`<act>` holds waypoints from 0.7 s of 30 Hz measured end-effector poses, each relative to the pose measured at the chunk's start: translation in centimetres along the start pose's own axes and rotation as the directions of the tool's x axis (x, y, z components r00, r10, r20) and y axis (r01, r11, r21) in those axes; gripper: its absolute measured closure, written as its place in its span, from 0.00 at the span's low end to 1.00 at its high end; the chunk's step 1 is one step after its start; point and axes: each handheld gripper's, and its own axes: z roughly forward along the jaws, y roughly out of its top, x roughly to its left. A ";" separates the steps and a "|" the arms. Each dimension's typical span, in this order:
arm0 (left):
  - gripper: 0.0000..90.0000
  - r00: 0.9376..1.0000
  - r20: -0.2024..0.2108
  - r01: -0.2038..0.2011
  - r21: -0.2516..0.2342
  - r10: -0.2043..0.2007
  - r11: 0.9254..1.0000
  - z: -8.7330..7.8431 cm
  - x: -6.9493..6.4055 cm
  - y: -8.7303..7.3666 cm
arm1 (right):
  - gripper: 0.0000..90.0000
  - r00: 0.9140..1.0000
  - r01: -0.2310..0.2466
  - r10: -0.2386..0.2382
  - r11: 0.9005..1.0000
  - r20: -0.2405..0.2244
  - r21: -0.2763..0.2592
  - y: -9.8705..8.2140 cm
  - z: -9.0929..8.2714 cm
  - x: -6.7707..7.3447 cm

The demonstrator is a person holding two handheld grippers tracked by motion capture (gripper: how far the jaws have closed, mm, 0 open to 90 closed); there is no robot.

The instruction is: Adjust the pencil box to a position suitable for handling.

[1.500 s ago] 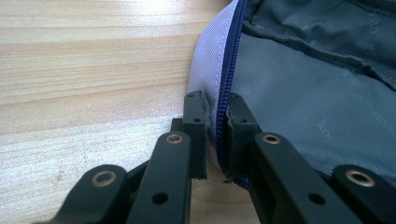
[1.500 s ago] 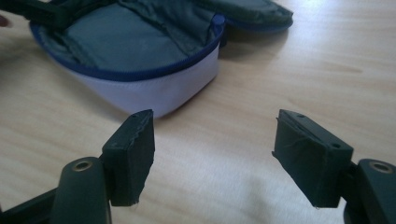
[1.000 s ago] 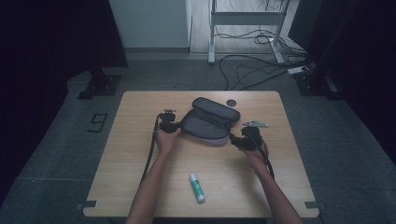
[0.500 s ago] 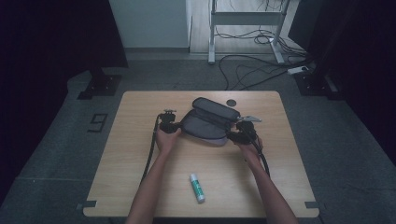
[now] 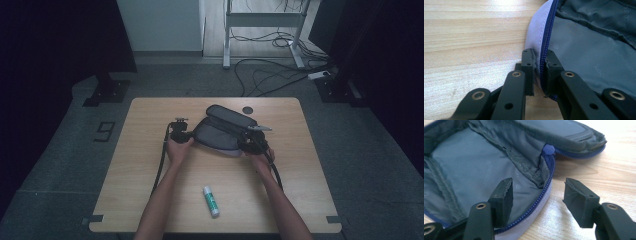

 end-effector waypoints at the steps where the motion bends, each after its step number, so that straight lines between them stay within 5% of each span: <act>1: 0.90 1.000 0.000 -0.002 0.001 0.002 1.000 0.0 0.0 0.0 | 0.46 1.000 -0.002 0.002 1.000 0.004 0.011 -0.1 0.2 0.0; 10: 0.90 1.000 0.005 0.002 0.000 -0.002 1.000 0.0 0.1 0.0 | 0.64 0.999 -0.018 0.020 0.997 -0.026 0.070 0.2 1.2 -0.1; 21: 0.93 1.000 0.001 -0.018 0.009 0.018 1.000 0.0 0.0 0.1 | 0.91 0.999 -0.042 0.042 0.997 0.007 0.061 0.3 1.1 -0.8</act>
